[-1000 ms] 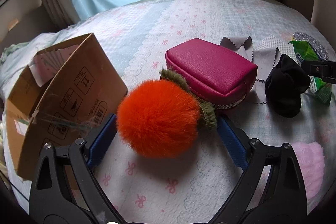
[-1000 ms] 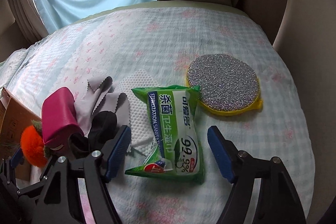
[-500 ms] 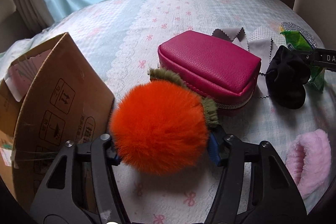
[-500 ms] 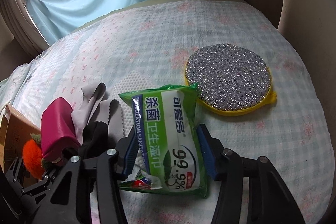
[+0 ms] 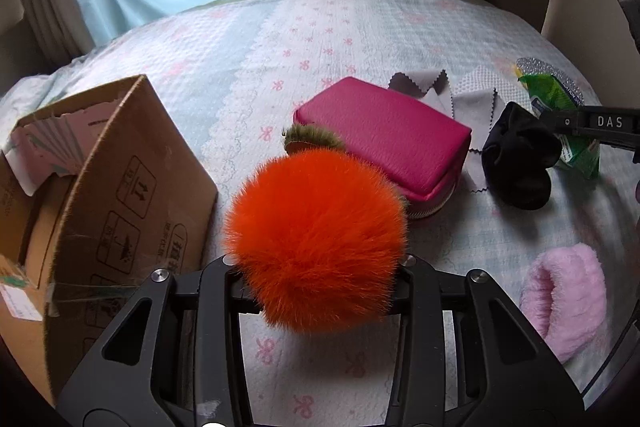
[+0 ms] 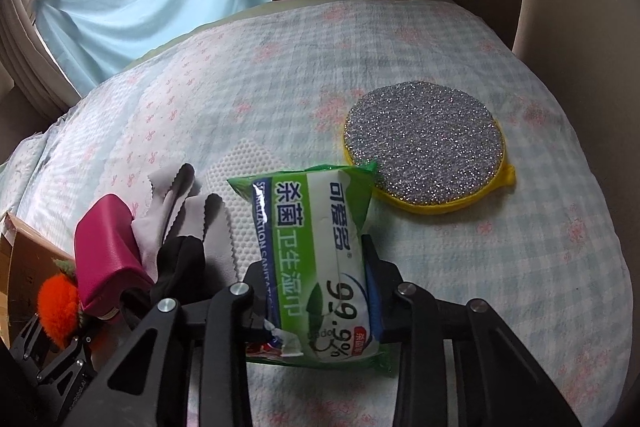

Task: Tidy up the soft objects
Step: 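Carry the pompom and wipe pack over the cardboard box with both tools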

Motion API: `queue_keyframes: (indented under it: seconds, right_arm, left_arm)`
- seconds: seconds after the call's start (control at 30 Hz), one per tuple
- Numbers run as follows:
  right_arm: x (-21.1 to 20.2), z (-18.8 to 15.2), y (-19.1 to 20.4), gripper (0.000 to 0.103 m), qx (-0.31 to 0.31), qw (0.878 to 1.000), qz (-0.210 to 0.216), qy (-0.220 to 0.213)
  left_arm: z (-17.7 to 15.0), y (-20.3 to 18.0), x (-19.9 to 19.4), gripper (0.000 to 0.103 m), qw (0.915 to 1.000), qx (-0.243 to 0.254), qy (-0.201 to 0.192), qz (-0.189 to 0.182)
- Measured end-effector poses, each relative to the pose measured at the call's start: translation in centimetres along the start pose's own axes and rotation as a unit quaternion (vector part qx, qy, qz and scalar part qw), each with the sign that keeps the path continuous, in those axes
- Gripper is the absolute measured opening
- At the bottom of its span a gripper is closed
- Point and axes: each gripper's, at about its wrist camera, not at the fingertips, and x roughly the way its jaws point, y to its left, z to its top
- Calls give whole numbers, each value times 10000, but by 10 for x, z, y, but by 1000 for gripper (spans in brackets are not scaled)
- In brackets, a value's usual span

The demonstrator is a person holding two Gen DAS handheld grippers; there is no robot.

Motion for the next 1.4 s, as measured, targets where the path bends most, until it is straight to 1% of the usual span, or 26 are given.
queue_keyframes:
  seconds: [0.1, 0.2, 0.37, 0.57, 0.73, 0.9, 0.97, 1.07, 1.23, 1.4]
  right_arm:
    - [-9, -3, 3, 30, 22, 10000, 7, -18]
    - [-21, -6, 7, 30, 5, 10000, -11, -74]
    - [-53, -5, 14, 30, 55, 9997, -52, -240]
    - [-119, 5, 34, 29, 18, 9987, -187, -470]
    - [-190, 18, 69, 29, -228, 9976, -223, -619]
    - [-256, 32, 121, 29, -636, 9945, -199, -806]
    - [-277, 36, 144, 29, -651, 9941, -82, -866]
    - [-296, 40, 184, 29, -752, 9930, 9, -912]
    - [-305, 37, 258, 29, -763, 9931, 242, -860]
    - [-283, 30, 326, 29, -638, 9954, 325, -629]
  left_arm:
    - [-1, 0, -8, 33, 10000, 7, 5, -39]
    - [0, 2, -20, 33, 9999, -48, -75, -105]
    - [14, 6, -56, 33, 9992, -142, -282, -235]
    - [51, 18, -124, 33, 9972, -310, -577, -369]
    - [88, 43, -191, 33, 9953, -476, -744, -406]
    - [116, 85, -247, 33, 9937, -635, -829, -412]
    - [123, 106, -264, 33, 9929, -689, -884, -389]
    - [132, 144, -277, 33, 9923, -842, -826, -372]
    - [141, 220, -279, 33, 9948, -795, -560, -311]
    - [141, 283, -255, 33, 9982, -502, -145, -309]
